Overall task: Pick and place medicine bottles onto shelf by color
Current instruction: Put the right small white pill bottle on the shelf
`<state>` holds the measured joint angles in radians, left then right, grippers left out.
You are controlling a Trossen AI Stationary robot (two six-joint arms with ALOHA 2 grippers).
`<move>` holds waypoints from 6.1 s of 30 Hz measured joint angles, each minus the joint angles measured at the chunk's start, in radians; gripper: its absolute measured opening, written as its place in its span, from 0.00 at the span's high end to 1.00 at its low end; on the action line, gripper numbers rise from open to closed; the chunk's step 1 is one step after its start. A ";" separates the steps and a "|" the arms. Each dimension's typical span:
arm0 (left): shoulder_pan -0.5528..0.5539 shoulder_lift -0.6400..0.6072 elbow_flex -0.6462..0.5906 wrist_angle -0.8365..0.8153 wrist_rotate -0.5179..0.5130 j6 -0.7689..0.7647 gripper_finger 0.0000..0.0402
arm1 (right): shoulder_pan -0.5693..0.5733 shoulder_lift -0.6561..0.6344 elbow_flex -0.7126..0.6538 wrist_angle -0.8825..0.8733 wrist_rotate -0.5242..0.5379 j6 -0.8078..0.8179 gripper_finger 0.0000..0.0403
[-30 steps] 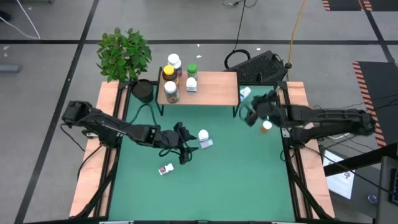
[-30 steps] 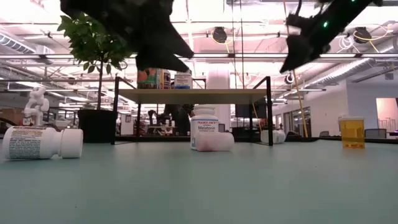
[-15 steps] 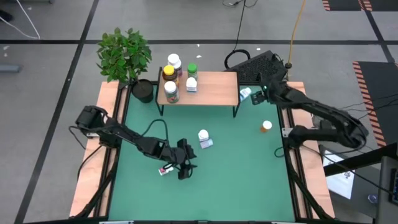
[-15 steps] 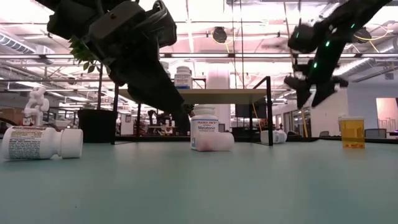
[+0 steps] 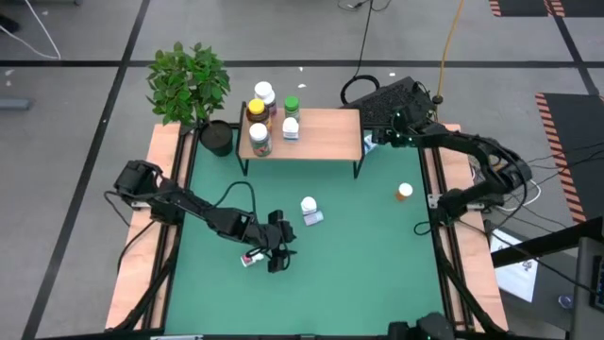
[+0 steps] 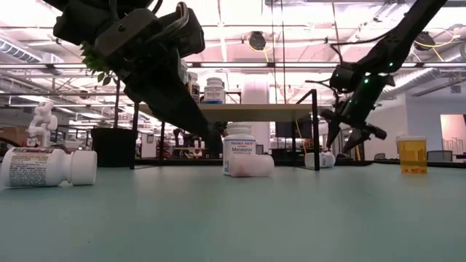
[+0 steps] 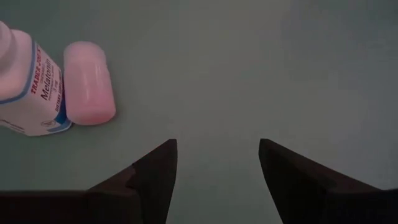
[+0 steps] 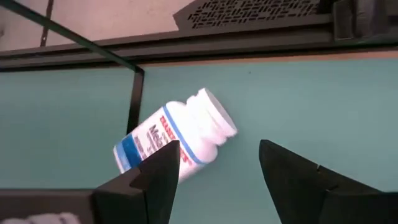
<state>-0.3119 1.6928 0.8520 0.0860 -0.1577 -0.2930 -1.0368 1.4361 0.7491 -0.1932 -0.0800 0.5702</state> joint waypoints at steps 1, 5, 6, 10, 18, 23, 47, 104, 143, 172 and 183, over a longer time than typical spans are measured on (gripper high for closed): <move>0.000 0.000 0.000 -0.001 0.000 0.004 0.43 | -0.003 0.019 0.010 0.002 0.000 0.009 0.47; -0.001 0.000 0.000 -0.009 0.000 0.004 0.43 | -0.024 0.083 0.050 0.002 -0.003 0.048 0.47; -0.001 0.000 0.000 -0.014 0.000 0.004 0.43 | -0.030 0.095 0.059 0.002 -0.003 0.060 0.47; -0.001 0.000 0.000 -0.016 0.000 0.003 0.43 | -0.052 0.125 0.080 0.004 -0.060 0.110 0.47; -0.003 0.000 0.000 -0.019 0.000 -0.002 0.43 | -0.038 0.182 0.084 0.028 -0.105 0.182 0.47; -0.005 0.000 0.000 -0.039 0.000 -0.020 0.43 | -0.002 0.229 0.084 0.053 -0.106 0.187 0.47; -0.032 0.000 0.000 -0.059 -0.018 -0.077 0.43 | 0.161 -0.223 0.042 -0.527 -0.012 -0.381 0.47; -0.167 -0.114 0.001 0.042 -0.526 0.028 0.43 | 0.454 -0.337 -0.083 -0.465 0.182 -1.043 0.61; -0.006 -0.055 0.003 0.654 -0.216 0.310 0.43 | 1.268 0.248 -0.172 1.364 0.208 -0.765 0.60; 0.081 0.044 0.662 -0.612 0.003 0.134 0.43 | 1.245 0.248 -0.173 1.269 0.174 -0.631 0.59; 0.121 0.109 0.751 -0.810 0.032 0.110 0.49 | 1.244 0.247 -0.172 1.281 0.185 -0.627 0.59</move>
<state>-0.1909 1.8014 1.6028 -0.7240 -0.1254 -0.1825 0.2070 1.6829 0.5766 1.0876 0.1047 -0.0572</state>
